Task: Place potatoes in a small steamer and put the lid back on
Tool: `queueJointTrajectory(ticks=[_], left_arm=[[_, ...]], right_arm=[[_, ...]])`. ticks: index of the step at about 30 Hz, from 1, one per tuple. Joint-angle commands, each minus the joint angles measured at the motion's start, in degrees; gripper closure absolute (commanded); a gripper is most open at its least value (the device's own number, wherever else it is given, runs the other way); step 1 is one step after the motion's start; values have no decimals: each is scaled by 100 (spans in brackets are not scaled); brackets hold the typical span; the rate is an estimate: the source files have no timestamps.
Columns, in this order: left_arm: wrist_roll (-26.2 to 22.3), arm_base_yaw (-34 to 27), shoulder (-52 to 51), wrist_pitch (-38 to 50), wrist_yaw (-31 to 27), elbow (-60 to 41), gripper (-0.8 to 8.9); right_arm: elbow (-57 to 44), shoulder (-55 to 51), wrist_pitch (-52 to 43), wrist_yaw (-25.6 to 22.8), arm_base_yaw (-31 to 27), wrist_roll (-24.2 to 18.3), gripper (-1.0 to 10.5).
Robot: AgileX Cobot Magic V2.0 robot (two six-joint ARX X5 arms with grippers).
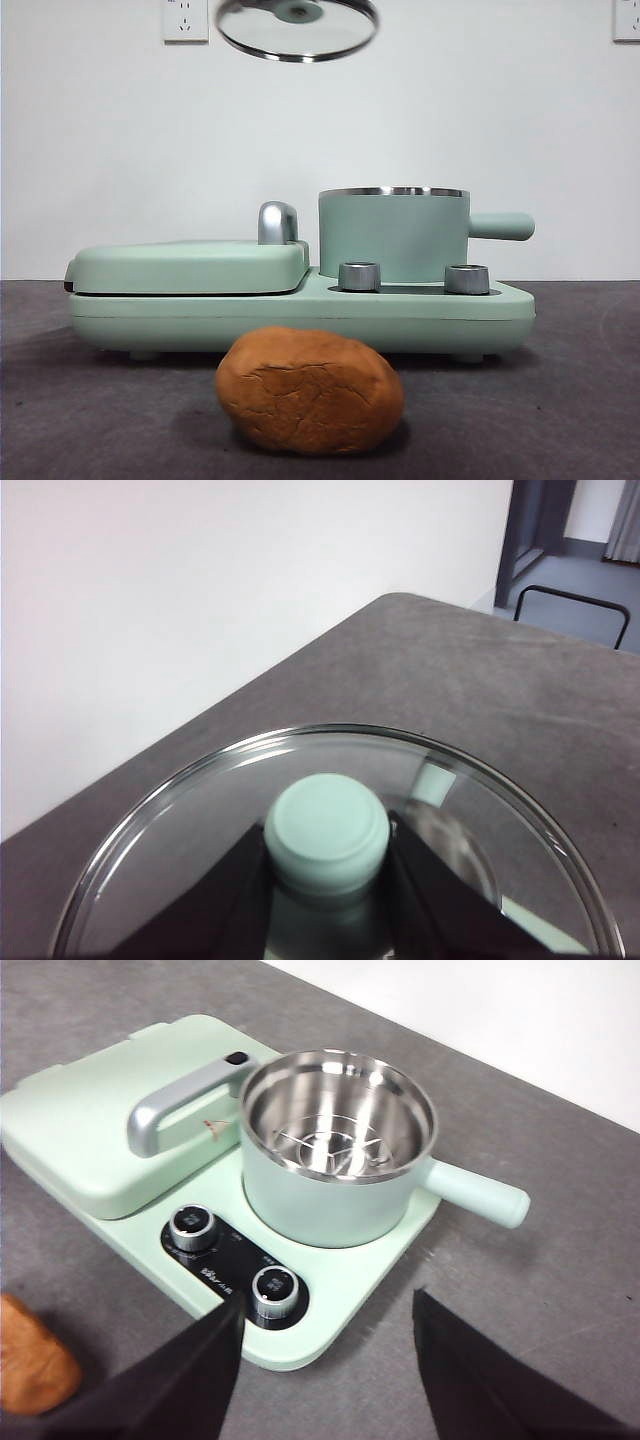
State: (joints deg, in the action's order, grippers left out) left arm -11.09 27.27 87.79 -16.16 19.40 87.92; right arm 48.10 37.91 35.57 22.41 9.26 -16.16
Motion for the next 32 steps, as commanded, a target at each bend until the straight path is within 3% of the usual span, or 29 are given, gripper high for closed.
queueJointTrajectory(ticks=[1,8,17,20,26,32], left_arm=[[46,-61,-162,-153,7,164,797],[48,-210,-802,-654,4,-61,796],[223,-540,-2079,-697,-15,-1241,796],[254,-664,-2522,-699,-59,-1722,796],[468,-1003,-3220,-706,-59,-2610,797],[474,-1200,-3510,-787,-59,-2938,797]], right_arm=[[109,22,-33,7,109,74,679],[109,24,-33,7,391,74,679],[109,341,66,72,1034,68,658],[109,588,46,162,1464,22,605],[109,1296,37,136,2490,-125,605],[109,2133,-144,-306,3491,-326,605]])
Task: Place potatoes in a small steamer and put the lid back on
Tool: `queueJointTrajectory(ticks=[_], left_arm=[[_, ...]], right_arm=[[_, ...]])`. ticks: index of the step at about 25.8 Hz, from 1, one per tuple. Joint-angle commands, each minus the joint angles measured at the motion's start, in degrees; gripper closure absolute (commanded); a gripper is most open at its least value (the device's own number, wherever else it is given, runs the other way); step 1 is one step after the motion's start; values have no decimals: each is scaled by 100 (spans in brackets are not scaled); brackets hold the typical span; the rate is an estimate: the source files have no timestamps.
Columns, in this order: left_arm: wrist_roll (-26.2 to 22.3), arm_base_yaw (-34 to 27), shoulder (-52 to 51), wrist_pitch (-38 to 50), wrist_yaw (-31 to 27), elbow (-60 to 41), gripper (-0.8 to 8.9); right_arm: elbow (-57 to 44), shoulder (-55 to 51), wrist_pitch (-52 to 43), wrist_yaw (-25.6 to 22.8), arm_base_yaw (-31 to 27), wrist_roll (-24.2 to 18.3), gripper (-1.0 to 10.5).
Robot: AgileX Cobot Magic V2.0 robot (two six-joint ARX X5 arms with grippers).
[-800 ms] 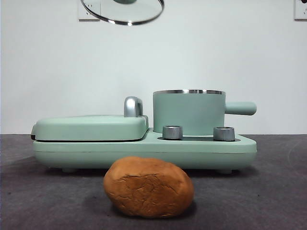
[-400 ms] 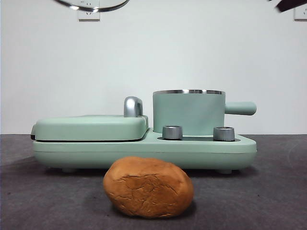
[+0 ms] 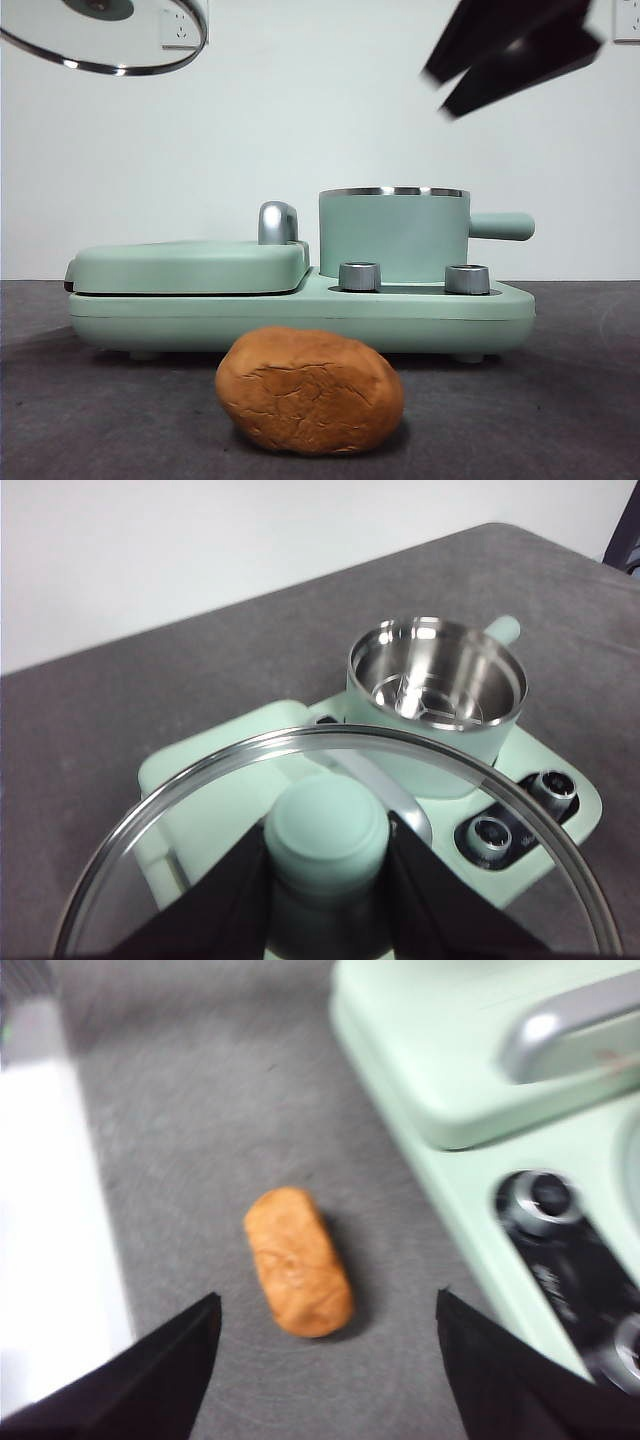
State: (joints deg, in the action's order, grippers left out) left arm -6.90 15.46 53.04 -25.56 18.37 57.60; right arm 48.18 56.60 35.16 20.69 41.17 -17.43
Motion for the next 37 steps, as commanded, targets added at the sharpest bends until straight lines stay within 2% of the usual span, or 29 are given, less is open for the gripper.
queueJointTrajectory(ticks=[1,9,13,17,28,34,37], left_arm=[[55,-44,-42,138,44,94,797],[55,-61,-42,140,46,94,798],[52,-61,-42,140,46,94,798],[50,-61,-42,140,48,94,798],[35,-61,-42,155,48,94,798],[35,-61,-42,155,48,94,798],[35,-61,-42,155,48,94,798]], right_arm=[[101,461,-192,-221,492,-269,605],[101,1657,-916,-321,1060,-297,556],[103,2146,-1239,-358,1121,-295,556],[101,2527,-1445,-730,1143,-302,556],[101,3082,-1561,-737,1163,-317,559],[101,3226,-1515,-1163,1163,-227,693],[105,3119,-1414,-1154,1156,76,693]])
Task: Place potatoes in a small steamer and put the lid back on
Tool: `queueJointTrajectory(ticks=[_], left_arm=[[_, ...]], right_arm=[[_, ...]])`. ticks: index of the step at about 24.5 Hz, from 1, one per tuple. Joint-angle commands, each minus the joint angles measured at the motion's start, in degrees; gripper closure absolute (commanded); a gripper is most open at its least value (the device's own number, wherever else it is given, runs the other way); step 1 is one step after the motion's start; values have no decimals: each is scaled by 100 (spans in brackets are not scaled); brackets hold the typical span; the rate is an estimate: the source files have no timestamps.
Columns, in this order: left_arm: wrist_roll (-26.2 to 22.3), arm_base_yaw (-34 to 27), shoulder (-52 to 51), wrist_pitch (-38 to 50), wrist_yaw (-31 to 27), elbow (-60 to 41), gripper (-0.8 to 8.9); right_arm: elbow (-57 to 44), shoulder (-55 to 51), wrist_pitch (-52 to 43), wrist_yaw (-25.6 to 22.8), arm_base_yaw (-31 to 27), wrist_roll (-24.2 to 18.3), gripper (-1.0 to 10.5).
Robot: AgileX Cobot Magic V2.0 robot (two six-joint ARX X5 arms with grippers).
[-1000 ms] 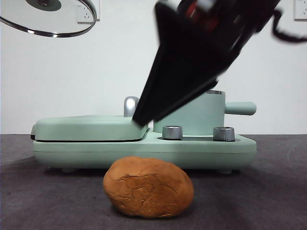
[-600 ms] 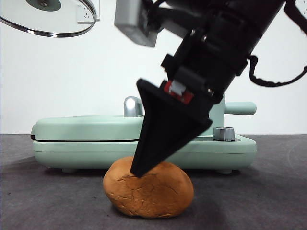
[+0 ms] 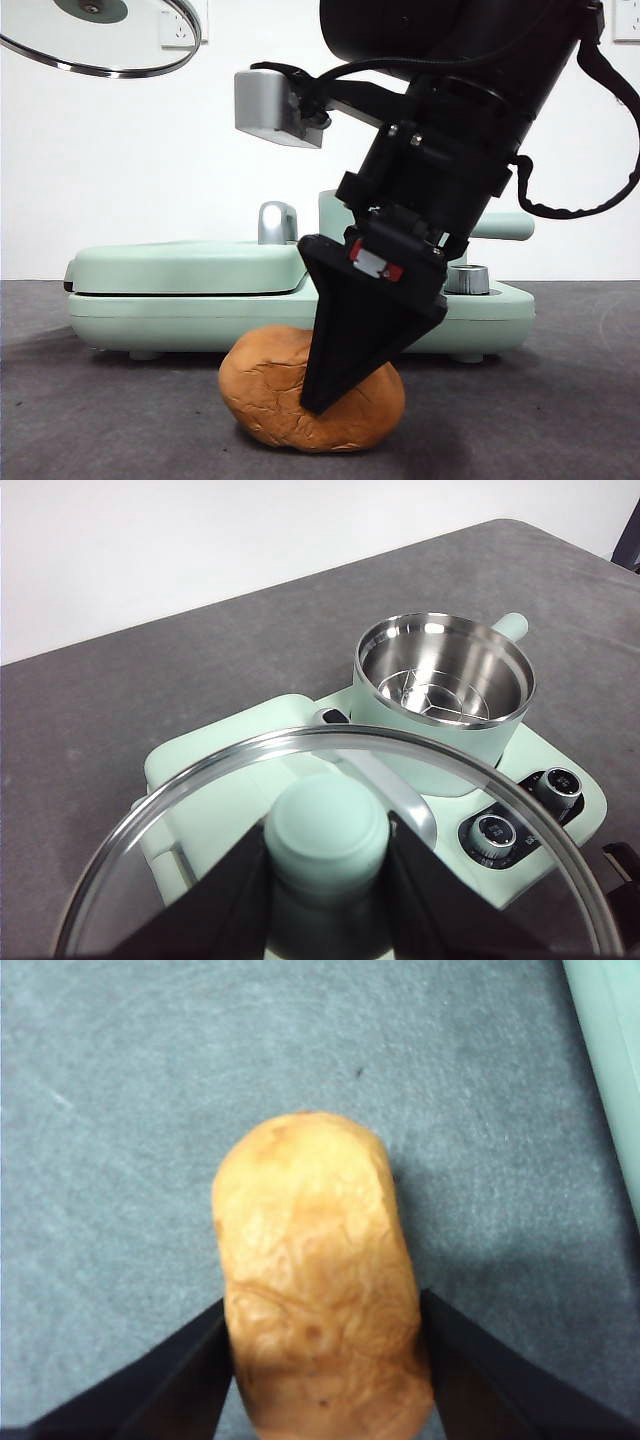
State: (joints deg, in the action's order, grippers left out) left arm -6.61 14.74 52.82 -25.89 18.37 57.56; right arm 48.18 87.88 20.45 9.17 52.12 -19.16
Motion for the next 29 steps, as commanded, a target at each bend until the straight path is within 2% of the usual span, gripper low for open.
queueJointTrajectory(ticks=[1,5,7,10,14,19,29], left_arm=[[7,11,-20,188,46,98,798],[9,11,-20,205,48,98,798],[9,11,-20,236,50,98,798],[9,11,-20,337,48,98,798],[9,11,-20,363,50,98,798],[9,11,-20,363,48,98,798],[9,13,-20,361,50,98,798]], right_arm=[[107,-129,127,0,61,319,693],[389,-942,962,-118,46,811,693],[791,-1311,1593,-520,-4,1093,694],[1766,-1458,2544,-1139,-120,1325,695],[3257,-1213,3314,-1228,-507,1762,695],[4367,-702,3410,-1252,-1054,1766,717],[5965,990,3703,-859,-2046,1534,719]])
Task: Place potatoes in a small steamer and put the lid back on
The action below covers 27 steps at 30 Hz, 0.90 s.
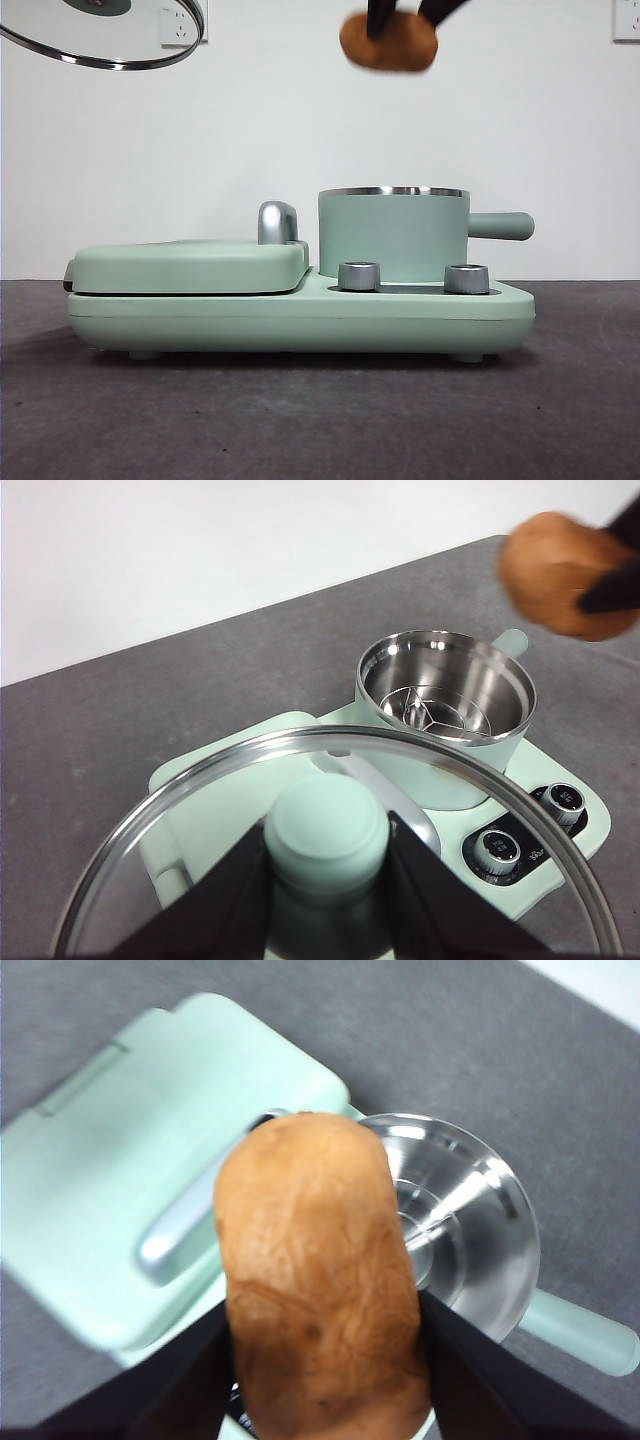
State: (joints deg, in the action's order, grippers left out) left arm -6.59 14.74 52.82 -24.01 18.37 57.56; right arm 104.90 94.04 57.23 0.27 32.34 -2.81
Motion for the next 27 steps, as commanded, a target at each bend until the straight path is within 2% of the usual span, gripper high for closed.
queueJointTrajectory(ticks=[1,8,27], left_arm=[[7,13,-20,173,50,98,798],[4,13,-20,175,50,98,798],[4,17,-20,173,50,98,798]], right_arm=[[382,531,26,31,-129,-127,719],[584,1344,-61,33,-415,-361,714],[581,2291,-365,136,-603,-385,713]])
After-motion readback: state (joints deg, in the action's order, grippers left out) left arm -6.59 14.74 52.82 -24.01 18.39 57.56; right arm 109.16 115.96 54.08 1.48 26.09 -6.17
